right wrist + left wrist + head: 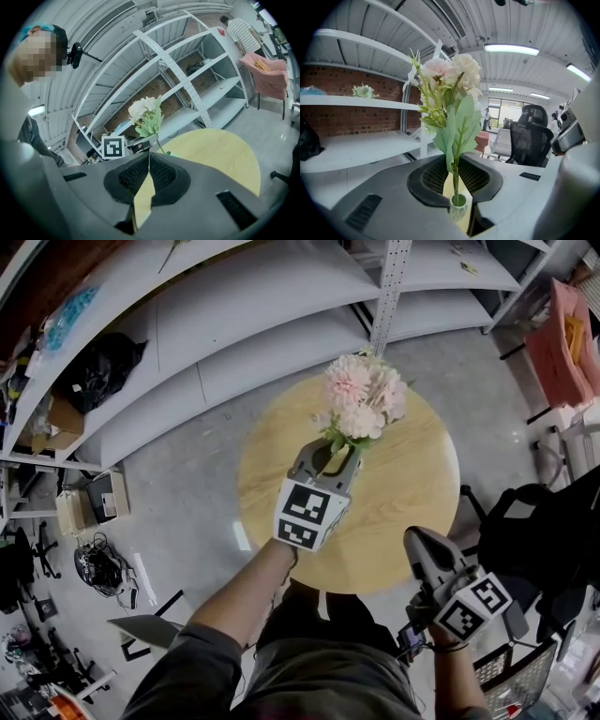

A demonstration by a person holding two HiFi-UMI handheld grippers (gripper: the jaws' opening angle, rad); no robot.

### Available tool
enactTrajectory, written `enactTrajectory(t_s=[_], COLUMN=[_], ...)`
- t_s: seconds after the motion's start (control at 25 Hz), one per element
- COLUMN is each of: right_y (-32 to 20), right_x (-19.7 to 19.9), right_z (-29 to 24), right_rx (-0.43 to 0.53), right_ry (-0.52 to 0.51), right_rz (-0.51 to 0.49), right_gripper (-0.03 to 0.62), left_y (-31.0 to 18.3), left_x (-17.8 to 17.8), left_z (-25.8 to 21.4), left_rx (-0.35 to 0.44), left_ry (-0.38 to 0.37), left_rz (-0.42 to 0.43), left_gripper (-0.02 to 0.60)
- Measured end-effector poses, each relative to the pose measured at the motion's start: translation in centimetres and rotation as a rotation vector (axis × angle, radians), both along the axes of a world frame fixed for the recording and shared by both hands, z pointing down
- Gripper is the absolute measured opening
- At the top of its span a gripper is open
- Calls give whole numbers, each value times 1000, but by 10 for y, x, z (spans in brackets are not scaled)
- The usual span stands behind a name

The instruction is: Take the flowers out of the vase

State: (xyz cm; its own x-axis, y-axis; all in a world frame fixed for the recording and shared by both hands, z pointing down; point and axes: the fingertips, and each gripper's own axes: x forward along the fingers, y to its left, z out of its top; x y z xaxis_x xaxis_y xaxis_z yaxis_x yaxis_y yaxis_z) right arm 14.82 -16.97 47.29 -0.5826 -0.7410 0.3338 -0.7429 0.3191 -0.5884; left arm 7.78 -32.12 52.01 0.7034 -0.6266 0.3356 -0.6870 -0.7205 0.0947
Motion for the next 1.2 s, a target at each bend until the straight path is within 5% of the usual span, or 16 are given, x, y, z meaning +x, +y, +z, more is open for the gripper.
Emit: enactTrajectory(t_s=[1.2], right_y=[-5], right_x=[-5], right_z=[-75], right_rx=[155], right_ry=[-18], right_rz=[7], right_gripper=[15], left_y=[8], left_x=[-3], left_z=[-158], left_rx=[184], left_ry=[43], left_rz=[46], left_gripper=[69])
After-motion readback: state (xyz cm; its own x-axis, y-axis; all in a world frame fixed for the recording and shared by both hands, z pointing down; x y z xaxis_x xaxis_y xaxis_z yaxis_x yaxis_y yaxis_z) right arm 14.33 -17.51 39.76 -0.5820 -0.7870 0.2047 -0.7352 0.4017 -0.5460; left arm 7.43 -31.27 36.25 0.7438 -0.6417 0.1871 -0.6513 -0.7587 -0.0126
